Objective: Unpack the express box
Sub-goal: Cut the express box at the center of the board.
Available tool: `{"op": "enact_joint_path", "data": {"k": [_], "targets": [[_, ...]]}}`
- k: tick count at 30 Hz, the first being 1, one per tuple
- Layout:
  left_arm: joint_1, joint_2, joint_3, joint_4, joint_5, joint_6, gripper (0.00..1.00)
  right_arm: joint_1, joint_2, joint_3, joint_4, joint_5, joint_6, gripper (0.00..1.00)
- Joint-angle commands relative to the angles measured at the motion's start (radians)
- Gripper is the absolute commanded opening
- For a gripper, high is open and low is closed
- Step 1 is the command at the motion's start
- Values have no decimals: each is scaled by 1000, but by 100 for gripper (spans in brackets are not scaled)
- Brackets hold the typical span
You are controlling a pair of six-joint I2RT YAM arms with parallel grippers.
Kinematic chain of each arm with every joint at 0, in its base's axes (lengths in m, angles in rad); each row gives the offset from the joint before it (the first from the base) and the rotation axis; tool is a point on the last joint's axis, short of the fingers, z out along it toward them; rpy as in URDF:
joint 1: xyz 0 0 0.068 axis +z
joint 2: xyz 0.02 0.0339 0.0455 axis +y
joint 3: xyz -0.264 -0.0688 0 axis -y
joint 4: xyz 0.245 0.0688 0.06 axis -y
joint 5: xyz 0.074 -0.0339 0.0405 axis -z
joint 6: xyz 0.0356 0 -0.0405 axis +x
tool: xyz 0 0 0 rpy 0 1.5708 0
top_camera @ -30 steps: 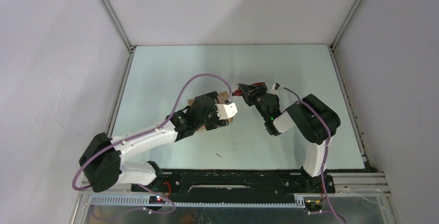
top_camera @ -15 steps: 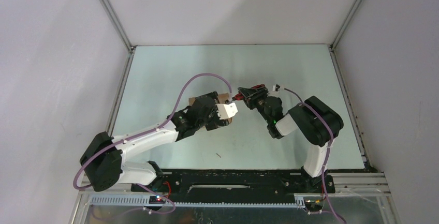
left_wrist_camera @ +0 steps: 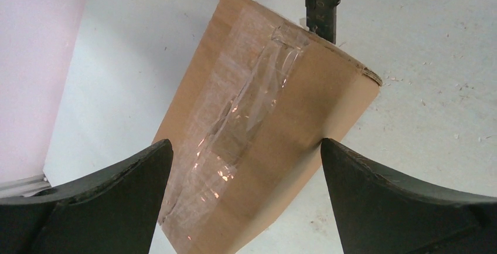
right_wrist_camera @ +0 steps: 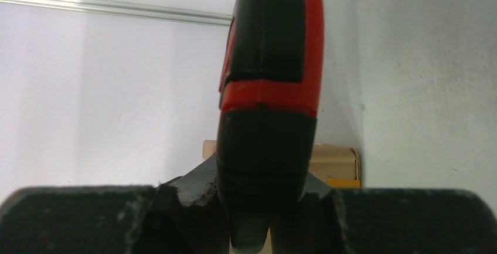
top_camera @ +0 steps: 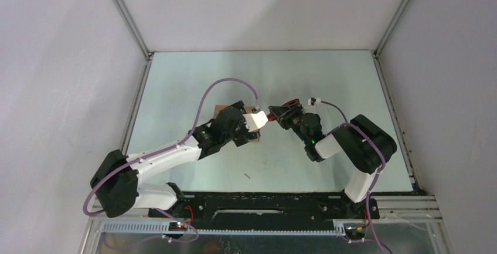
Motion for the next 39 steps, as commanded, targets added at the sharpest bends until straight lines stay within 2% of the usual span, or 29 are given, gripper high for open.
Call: {"op": "enact_joint_path", "data": {"k": [1, 9, 15, 26, 39], "targets": [[5, -32, 31, 35, 20, -45, 100, 2, -20, 1, 42, -3, -30, 0], [3, -79, 4, 6, 87, -28, 100, -27, -80, 13, 14, 30, -26, 0], [11, -83, 7, -42, 127, -40, 100, -14, -47, 63, 27, 50, -19, 0], [43, -98, -27, -34, 118, -42, 100, 2, -2, 113, 28, 58, -30, 0], [56, -94, -39, -23, 122, -42, 100, 3, 50, 100, 112, 78, -75, 0]]}}
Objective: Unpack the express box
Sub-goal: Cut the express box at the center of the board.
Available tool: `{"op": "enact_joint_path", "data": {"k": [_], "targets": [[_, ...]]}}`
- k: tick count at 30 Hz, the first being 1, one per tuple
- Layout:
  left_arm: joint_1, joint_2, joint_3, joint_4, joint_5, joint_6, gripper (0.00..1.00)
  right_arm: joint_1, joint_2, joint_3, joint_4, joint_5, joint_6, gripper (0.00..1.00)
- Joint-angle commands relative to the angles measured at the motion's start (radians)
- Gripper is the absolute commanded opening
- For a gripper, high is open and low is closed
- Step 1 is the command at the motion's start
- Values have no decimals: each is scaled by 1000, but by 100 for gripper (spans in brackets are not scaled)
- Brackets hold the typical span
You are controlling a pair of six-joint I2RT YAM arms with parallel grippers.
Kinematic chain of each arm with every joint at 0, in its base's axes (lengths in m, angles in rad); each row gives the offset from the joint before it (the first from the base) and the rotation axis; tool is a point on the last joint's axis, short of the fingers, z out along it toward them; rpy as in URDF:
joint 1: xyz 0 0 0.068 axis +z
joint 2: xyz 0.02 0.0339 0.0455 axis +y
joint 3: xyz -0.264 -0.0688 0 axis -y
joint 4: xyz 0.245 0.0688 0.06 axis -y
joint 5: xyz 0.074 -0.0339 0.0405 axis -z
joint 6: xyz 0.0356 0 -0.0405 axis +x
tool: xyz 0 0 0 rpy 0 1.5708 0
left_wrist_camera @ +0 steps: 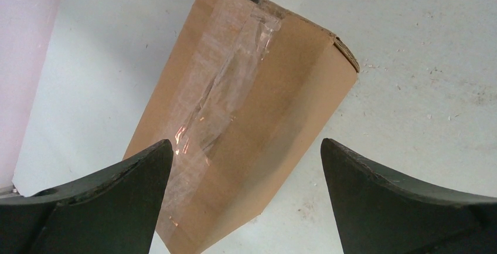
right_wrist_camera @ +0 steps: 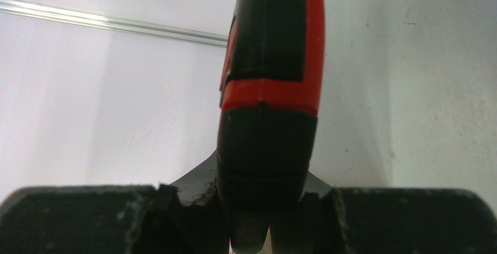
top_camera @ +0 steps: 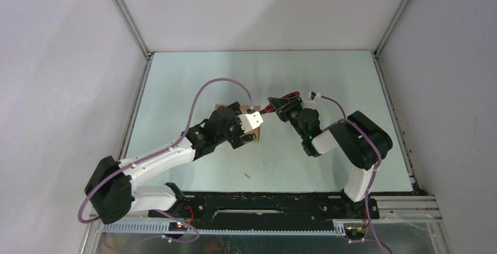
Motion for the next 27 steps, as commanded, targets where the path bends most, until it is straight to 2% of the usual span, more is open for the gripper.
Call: {"op": "enact_joint_path", "data": {"k": [1, 18, 22, 27], "targets": [[9, -26, -14, 29, 12, -17, 100, 8, -1, 19, 61, 34, -50, 0], [11, -13, 7, 32, -6, -43, 100, 2, -20, -14, 83, -8, -104, 0], [46, -5, 122, -108, -11, -144, 100, 1, -41, -14, 59, -18, -98, 0], [112, -16, 241, -245, 16, -378, 100, 3, -72, -7, 17, -13, -127, 0]]}}
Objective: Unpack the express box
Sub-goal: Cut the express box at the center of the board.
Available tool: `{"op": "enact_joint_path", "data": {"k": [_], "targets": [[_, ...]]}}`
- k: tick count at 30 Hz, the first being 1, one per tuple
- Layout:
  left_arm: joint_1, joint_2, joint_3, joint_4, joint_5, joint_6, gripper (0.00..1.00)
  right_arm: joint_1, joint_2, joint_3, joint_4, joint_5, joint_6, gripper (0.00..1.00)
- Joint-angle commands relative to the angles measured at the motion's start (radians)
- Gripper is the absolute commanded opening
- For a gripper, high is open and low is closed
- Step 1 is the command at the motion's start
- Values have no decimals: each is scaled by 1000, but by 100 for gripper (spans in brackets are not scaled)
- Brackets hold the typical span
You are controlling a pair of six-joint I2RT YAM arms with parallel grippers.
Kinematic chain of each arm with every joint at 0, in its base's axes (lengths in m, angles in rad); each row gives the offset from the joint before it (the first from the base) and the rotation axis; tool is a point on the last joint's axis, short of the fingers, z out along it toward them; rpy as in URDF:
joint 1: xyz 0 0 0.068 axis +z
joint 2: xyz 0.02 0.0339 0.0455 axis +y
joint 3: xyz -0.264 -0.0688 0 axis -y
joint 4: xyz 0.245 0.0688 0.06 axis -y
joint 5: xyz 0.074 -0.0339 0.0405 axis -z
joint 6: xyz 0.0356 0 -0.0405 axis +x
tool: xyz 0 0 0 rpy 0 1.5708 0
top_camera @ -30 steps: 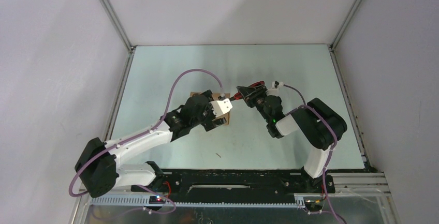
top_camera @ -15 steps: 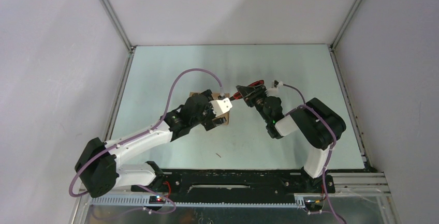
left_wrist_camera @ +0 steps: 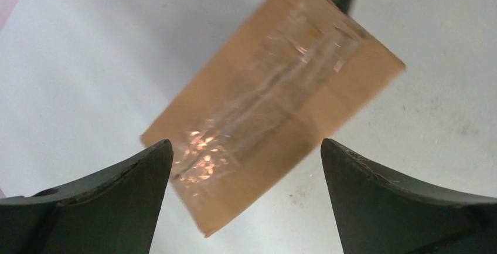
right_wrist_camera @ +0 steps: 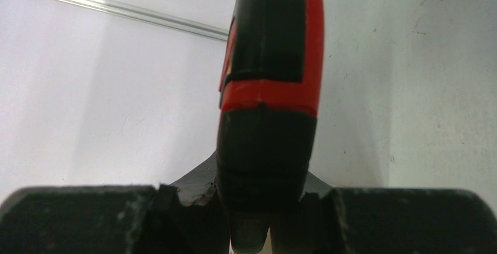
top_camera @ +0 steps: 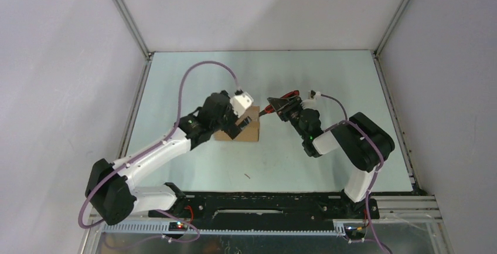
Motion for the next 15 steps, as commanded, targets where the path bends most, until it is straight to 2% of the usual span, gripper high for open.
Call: {"op": "enact_joint_path", "data": {"k": [1, 3, 5, 9, 13, 15], "targets": [[40, -27, 141, -99, 9, -262, 100, 0, -61, 3, -13, 4, -49, 0], [48, -18, 200, -129, 8, -399, 100, -3, -68, 4, -18, 14, -54, 0], [50, 23, 270, -195, -82, -570, 100, -11, -84, 9, -47, 28, -57, 0], [58, 123, 416, -422, -155, -866, 100, -40, -87, 26, -83, 55, -15, 0], [96, 109, 397, -484, -143, -1082, 100, -59, -77, 64, -128, 65, 44, 0], [126, 94, 368, -503, -142, -1111, 100, -61, -63, 88, -138, 55, 69, 0]]}}
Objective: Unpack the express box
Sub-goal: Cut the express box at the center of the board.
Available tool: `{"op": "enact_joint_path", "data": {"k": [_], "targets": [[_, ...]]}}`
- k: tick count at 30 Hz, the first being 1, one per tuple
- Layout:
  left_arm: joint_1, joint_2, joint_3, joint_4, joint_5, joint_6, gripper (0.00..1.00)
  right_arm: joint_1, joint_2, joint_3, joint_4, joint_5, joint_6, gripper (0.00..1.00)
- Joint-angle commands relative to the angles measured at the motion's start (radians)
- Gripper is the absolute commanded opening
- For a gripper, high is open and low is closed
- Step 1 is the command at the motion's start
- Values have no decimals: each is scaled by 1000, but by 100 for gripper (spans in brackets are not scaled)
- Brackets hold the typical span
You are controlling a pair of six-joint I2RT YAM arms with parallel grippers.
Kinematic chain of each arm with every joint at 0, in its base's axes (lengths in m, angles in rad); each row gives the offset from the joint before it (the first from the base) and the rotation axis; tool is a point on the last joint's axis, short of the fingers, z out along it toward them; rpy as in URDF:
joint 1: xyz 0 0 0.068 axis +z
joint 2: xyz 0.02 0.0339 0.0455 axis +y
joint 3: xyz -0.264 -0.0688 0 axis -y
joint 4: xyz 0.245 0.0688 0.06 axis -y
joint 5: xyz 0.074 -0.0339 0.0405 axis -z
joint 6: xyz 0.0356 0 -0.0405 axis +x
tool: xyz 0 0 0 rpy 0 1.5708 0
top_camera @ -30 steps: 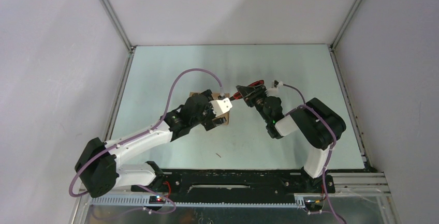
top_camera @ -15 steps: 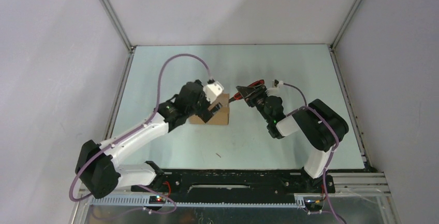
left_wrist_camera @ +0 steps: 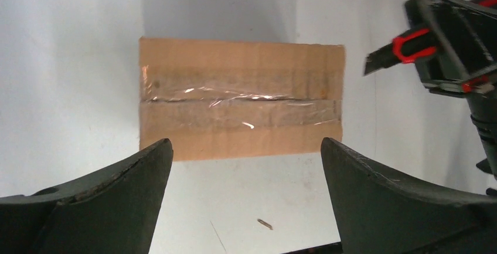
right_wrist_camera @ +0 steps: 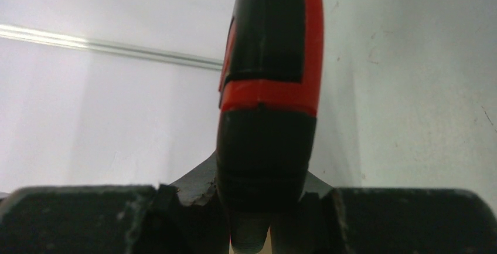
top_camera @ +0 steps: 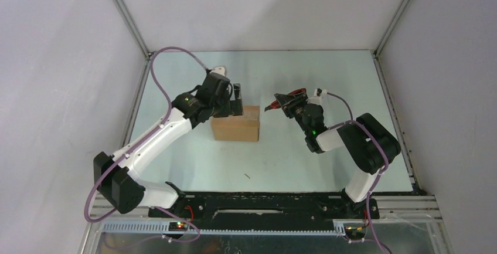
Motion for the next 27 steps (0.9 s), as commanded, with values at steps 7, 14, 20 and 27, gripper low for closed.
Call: {"op": "enact_joint_path", "data": {"k": [7, 14, 20, 27], "targets": [[218, -82, -194, 73, 258, -165, 100, -6, 30, 111, -27, 25, 135, 0], [235, -120, -304, 215, 383, -237, 100, -9, 88, 110, 0, 34, 215, 0], [237, -110, -346, 242, 399, -284, 100, 2, 118, 106, 41, 50, 245, 0], [238, -73, -295, 101, 278, -252, 100, -11, 134, 78, 61, 69, 274, 0]]}}
